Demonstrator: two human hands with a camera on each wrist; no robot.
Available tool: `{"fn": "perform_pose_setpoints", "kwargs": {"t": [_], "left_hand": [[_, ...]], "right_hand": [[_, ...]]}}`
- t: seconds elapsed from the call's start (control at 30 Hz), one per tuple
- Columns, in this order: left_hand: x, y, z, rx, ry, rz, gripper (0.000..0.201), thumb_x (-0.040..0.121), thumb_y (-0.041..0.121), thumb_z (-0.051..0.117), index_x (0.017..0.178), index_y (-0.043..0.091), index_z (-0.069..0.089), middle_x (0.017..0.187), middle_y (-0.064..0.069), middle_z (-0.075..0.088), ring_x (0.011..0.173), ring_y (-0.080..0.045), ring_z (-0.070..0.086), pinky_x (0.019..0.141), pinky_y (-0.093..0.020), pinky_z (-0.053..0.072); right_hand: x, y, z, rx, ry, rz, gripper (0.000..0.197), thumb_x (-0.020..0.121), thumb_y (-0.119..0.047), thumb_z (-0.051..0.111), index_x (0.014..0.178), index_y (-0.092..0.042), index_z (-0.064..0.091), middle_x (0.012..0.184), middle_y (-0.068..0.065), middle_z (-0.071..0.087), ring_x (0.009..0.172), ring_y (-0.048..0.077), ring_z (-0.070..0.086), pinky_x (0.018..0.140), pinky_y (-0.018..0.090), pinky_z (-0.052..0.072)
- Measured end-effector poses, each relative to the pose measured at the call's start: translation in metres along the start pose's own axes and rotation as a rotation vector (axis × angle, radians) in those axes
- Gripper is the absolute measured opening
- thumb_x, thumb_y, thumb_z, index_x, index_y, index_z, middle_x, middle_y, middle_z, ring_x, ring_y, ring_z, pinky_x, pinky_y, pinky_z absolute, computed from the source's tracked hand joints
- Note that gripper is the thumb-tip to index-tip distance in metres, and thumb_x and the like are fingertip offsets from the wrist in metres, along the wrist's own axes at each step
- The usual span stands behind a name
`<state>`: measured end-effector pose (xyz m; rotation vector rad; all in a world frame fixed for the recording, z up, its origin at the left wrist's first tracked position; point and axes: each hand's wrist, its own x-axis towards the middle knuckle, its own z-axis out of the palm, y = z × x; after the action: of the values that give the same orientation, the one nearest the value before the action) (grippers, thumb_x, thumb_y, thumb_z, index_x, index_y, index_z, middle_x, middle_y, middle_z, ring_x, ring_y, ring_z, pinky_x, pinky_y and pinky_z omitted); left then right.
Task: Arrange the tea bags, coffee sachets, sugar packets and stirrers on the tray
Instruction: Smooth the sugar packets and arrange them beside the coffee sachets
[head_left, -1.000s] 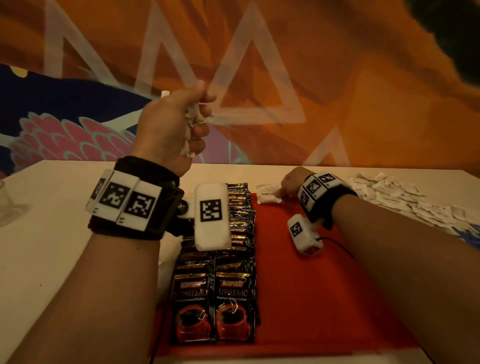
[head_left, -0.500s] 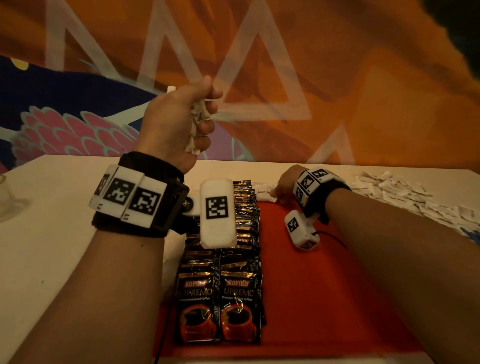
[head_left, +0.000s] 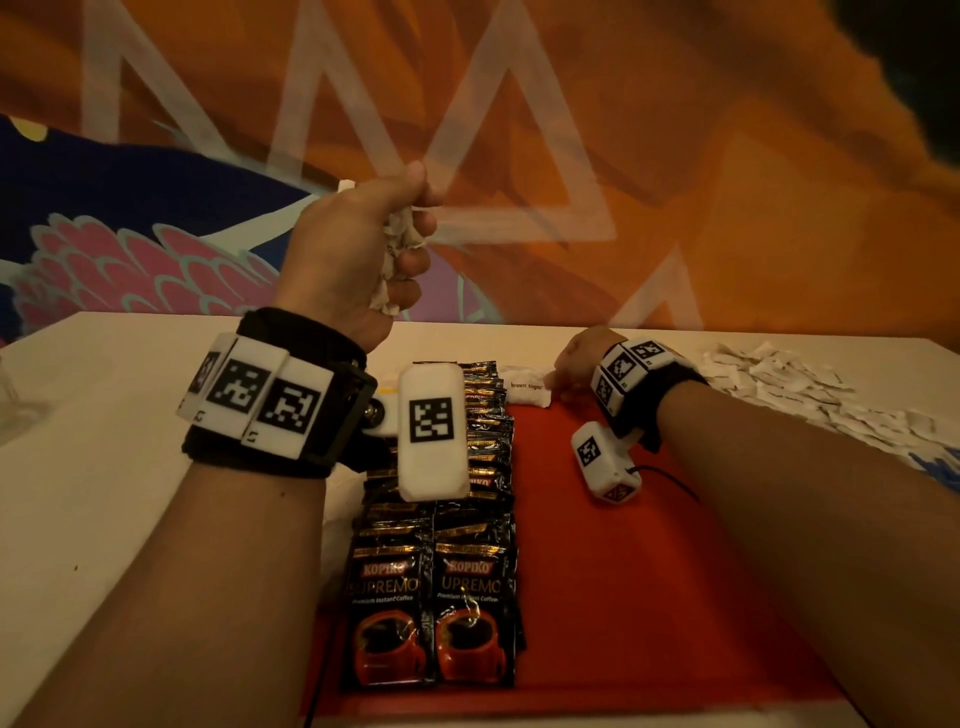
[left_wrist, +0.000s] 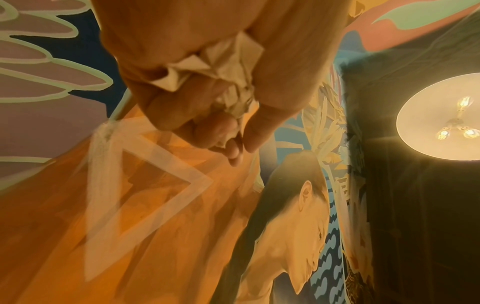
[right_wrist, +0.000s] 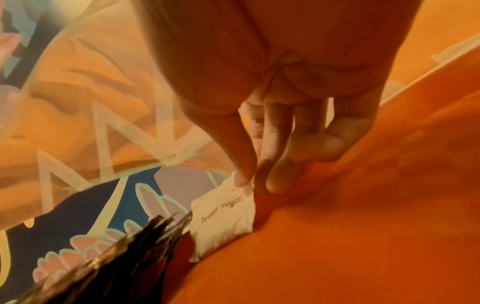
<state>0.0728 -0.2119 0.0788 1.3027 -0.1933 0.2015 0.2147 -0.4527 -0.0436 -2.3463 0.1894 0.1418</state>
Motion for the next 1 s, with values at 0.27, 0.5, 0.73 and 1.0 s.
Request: {"fn": "perform_pose_setpoints", "kwargs": {"t": [0.27, 0.5, 0.73, 1.0], "left_hand": [[-0.002, -0.002, 0.005, 0.009, 0.001, -0.02, 0.022, 0.099, 0.03, 0.057, 0.09, 0.013, 0.066, 0.071, 0.003, 0.056, 0.047, -0.007, 0.039, 0.039, -0.018, 0.026], [-0.002, -0.002, 0.007, 0.013, -0.001, -0.02, 0.023, 0.099, 0.031, 0.057, 0.089, 0.012, 0.066, 0.069, 0.004, 0.055, 0.047, -0.006, 0.039, 0.039, -0.018, 0.026], [0.0, -0.003, 0.005, 0.016, -0.001, -0.024, 0.023, 0.099, 0.031, 0.057, 0.09, 0.012, 0.066, 0.069, 0.004, 0.055, 0.046, -0.006, 0.039, 0.038, -0.018, 0.026], [0.002, -0.014, 0.016, -0.1, -0.033, -0.113, 0.02, 0.102, 0.027, 0.054, 0.091, 0.012, 0.062, 0.072, 0.002, 0.053, 0.047, -0.005, 0.04, 0.036, -0.015, 0.027]], "right_hand": [[-0.034, -0.012, -0.011, -0.169, 0.042, -0.102, 0.012, 0.08, -0.019, 0.08, 0.092, -0.016, 0.078, 0.088, 0.001, 0.073, 0.084, 0.018, 0.067, 0.077, 0.032, 0.058], [-0.052, -0.032, 0.006, -0.411, -0.089, -0.302, 0.018, 0.082, -0.018, 0.079, 0.098, -0.025, 0.076, 0.104, -0.004, 0.073, 0.1, 0.013, 0.066, 0.084, 0.028, 0.053], [-0.052, -0.034, 0.008, -0.503, -0.141, -0.338, 0.027, 0.082, -0.012, 0.077, 0.107, -0.021, 0.075, 0.112, -0.004, 0.072, 0.098, 0.01, 0.062, 0.079, 0.021, 0.048], [-0.085, -0.049, -0.028, -0.008, -0.042, -0.476, 0.01, 0.089, -0.013, 0.071, 0.097, -0.016, 0.067, 0.102, 0.003, 0.069, 0.085, 0.016, 0.063, 0.063, 0.022, 0.053]]}}
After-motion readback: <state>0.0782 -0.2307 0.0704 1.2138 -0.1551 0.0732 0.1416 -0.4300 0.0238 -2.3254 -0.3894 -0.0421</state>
